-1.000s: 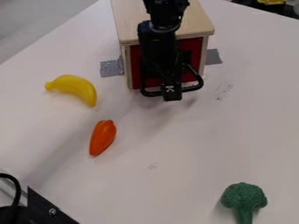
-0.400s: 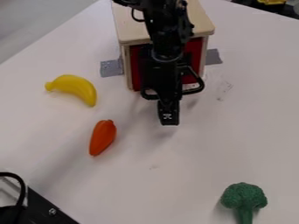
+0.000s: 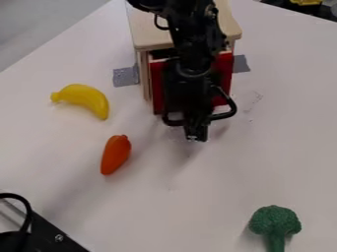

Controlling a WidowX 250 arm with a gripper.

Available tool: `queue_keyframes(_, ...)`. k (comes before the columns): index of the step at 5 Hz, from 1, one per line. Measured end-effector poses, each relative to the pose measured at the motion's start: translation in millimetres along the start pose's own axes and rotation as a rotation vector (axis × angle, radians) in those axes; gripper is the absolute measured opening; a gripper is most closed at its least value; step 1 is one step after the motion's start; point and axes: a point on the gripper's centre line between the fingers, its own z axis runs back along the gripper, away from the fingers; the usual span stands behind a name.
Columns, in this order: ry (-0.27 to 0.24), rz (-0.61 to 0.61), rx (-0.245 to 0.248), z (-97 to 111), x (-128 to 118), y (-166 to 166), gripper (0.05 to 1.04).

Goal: Open the drawer

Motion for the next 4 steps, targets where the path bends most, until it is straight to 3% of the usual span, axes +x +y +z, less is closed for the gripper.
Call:
queue_keyframes(1,0.002,0.016,0.012,0.2,0.2,2.1,0.255)
queue_keyframes(4,0.020,0.034,0.011,3.7,-0.4,7.2,0.244)
